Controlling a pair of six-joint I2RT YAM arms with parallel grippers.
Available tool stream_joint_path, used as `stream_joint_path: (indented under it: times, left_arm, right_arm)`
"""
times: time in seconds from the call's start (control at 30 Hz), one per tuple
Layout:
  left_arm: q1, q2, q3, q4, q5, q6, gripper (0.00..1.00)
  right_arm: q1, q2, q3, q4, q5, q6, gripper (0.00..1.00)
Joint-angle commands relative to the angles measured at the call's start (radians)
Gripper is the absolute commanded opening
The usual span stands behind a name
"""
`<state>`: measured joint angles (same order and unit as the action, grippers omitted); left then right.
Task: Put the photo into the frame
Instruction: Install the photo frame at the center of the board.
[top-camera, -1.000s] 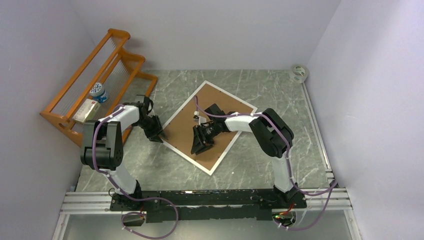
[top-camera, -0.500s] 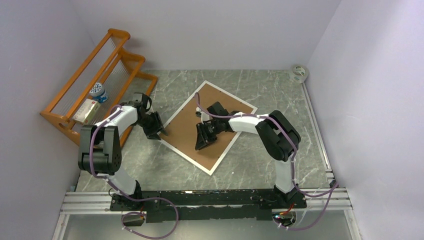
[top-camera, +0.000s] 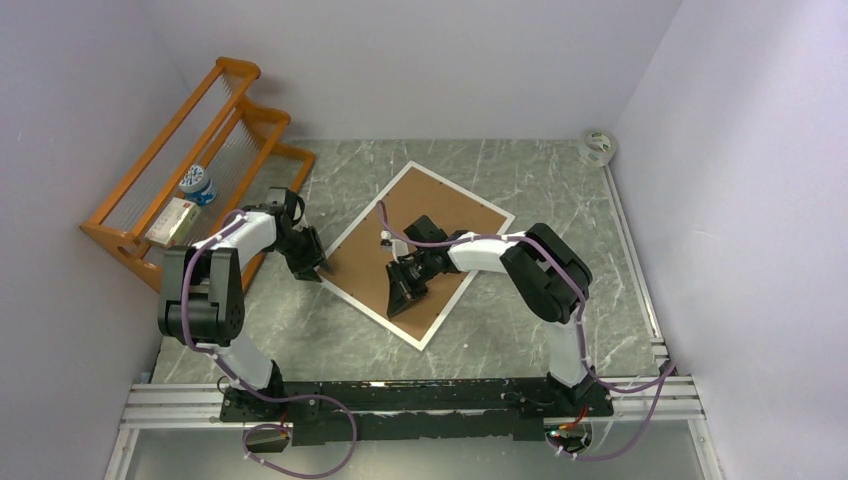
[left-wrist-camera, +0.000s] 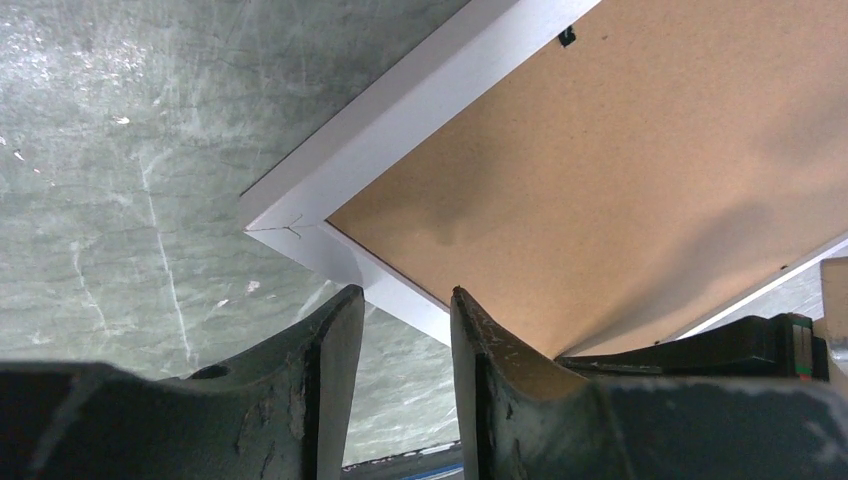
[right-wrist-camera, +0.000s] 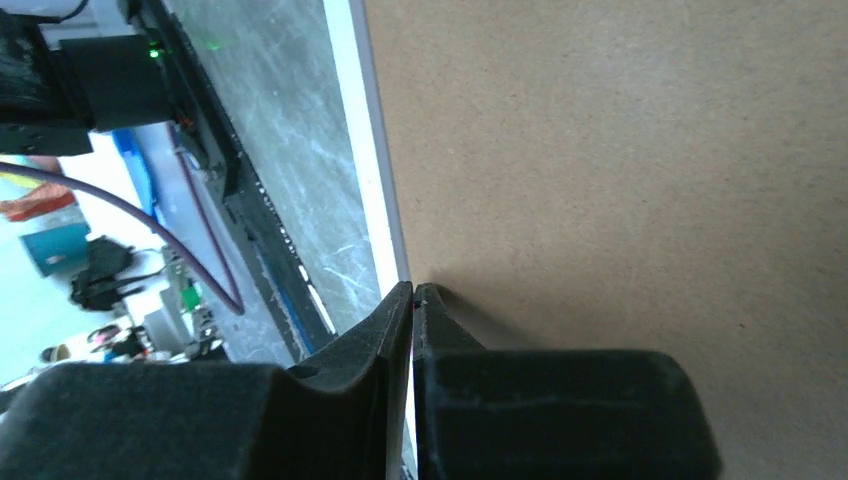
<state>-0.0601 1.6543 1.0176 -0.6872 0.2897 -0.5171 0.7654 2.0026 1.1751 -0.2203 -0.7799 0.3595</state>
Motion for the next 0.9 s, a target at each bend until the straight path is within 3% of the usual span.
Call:
stream_joint_path:
  times: [0.0,0.7,0.87]
  left_arm:
    - [0.0,0.011,-0.004,-0.006,-0.015,0.005,0.43]
    - [0.0,0.022,-0.006,-0.01,-0.022,0.002,0.42]
    - [0.0,0.017,-0.008,-0.012,-0.028,0.003,0.42]
  right_arm:
    - [0.0,0.019,0.018,-0.019,-0.023,-0.039,0.11]
    - [0.003,0.008,0.011,0.006,-0.008,-0.045,0.0]
    - [0.003,-0.034,0.005,0.01,0.061,-0.046,0.13]
